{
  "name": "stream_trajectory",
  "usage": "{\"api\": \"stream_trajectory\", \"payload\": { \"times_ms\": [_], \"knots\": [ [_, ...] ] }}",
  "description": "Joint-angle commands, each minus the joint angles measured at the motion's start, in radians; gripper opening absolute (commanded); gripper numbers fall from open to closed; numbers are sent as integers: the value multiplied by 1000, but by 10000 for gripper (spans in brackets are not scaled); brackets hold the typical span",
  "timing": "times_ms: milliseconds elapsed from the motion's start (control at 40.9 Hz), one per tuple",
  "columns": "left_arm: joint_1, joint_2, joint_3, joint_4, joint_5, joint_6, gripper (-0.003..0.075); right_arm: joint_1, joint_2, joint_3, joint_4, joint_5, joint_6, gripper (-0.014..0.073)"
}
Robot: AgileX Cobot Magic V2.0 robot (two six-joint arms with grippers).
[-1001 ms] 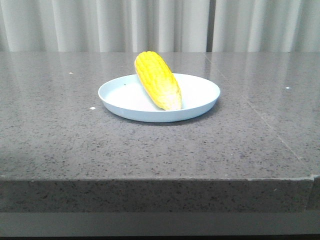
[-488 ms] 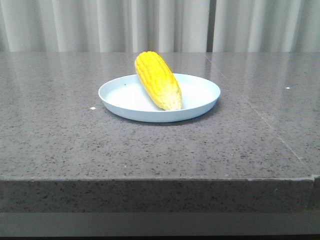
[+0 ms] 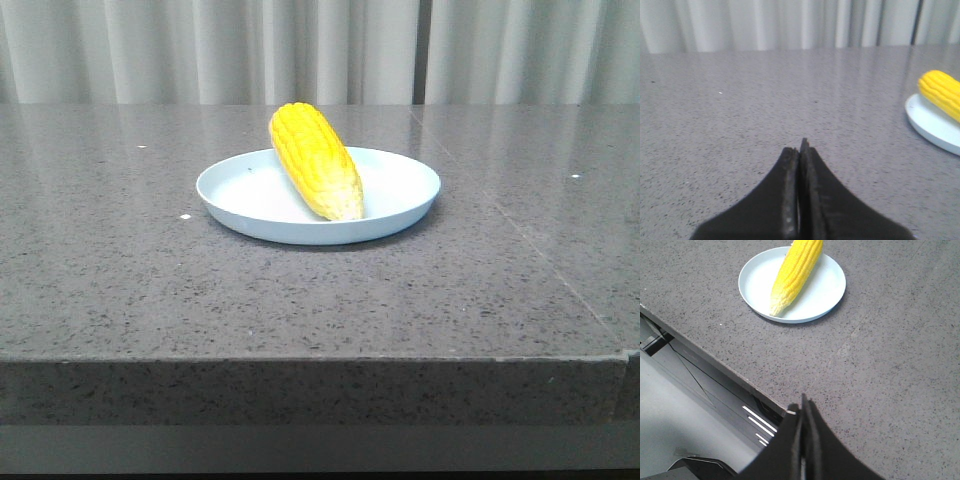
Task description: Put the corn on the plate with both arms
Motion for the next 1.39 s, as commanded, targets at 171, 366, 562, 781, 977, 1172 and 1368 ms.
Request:
{"api": "stream_trajectory", "payload": {
  "times_ms": [171,366,562,781,977,1172,1368],
  "knots": [
    [51,-64,179,-7,-299,2,-20,-1,6,-23,-2,-60,-5,-67],
    [62,-64,252,-7,-397,2,-20,-1,6,-23,-2,-60,-5,-67],
    [62,-64,270,-7,-423,2,-20,-1,6,-23,-2,-60,-5,-67],
    [62,-64,270,-7,-423,2,-20,-1,6,-23,-2,-60,-5,-67],
    [62,-64,270,-7,-423,2,-20,-1,6,-23,-2,-60,-5,-67],
    [62,-64,270,-7,-423,2,-20,-1,6,-23,-2,-60,-5,-67],
    [62,-64,270,-7,-423,2,-20,-1,6,-23,-2,-60,-5,-67]
  ]
}}
